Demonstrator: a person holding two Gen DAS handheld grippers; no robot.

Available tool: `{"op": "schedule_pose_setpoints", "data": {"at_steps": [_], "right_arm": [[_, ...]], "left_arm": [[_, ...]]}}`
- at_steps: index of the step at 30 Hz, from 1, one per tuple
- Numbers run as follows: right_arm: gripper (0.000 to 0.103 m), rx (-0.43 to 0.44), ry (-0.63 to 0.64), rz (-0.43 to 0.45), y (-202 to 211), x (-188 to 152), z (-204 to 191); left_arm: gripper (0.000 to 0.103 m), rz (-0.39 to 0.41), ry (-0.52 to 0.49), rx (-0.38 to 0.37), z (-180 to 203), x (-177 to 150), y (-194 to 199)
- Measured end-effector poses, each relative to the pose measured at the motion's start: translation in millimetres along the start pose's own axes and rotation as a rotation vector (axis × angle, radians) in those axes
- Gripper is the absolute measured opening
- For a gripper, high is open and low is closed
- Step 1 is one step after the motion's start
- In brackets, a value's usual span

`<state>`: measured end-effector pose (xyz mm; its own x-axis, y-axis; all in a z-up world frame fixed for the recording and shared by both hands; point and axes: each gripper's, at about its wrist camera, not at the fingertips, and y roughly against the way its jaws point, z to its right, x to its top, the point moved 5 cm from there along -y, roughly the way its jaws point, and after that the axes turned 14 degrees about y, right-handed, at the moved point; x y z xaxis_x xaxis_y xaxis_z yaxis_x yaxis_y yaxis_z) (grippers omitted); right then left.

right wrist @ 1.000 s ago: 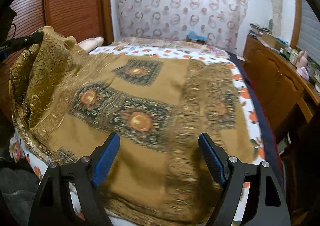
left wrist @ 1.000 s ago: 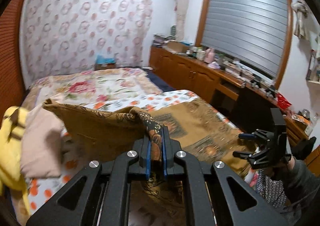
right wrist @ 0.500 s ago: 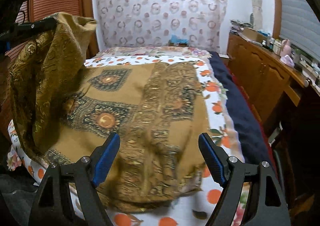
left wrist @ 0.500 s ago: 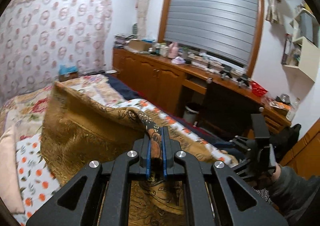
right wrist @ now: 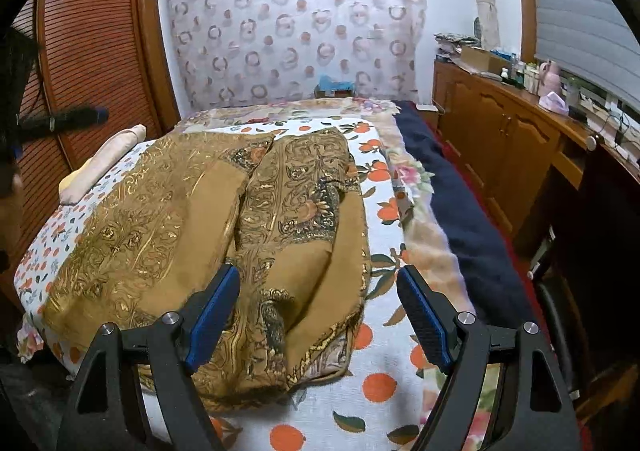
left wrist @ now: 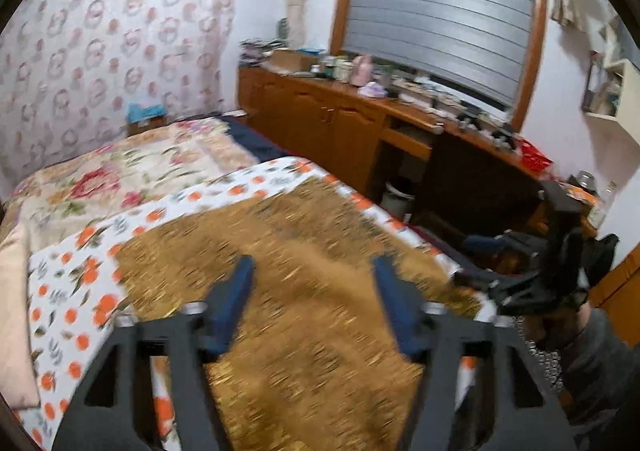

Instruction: Fold small clothes

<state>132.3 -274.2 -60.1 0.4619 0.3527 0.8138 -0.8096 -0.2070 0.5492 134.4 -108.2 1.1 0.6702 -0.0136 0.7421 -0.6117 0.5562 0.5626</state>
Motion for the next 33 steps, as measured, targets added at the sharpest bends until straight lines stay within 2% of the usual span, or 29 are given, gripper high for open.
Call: {"op": "schedule_pose_setpoints", "data": {"at_steps": [9,14,20,26,33], "right_arm": [[0.082,0.063,0.035,0.024,-23.6,29.3,-11.3],[0.072,0.119,0.085,0.027,-47.3,56.6,-21.2],[0.059,0.169,0.103,-0.019,-95.8,86.0,-24.2],[0.057,0.189,0.086,-0.107,-148.7,99.1,-29.2],[0.057,0.237,0.034,-0.196,-193.1,92.1,-24.9]], "left_arm": [[0.079,-0.006,0.090,0.148,-65.2,-34.7,11.0],[0.079,-0.009,0.133,0.185,-86.7,-46.3,14.4],[0.079,-0.004,0.163,0.210,-106.2,-55.8,17.9],[0.079,0.000,0.182,0.208,-111.7,-63.2,18.9],[0.079,-0.013,0.194,0.199,-113.7,-71.4,14.2]]}}
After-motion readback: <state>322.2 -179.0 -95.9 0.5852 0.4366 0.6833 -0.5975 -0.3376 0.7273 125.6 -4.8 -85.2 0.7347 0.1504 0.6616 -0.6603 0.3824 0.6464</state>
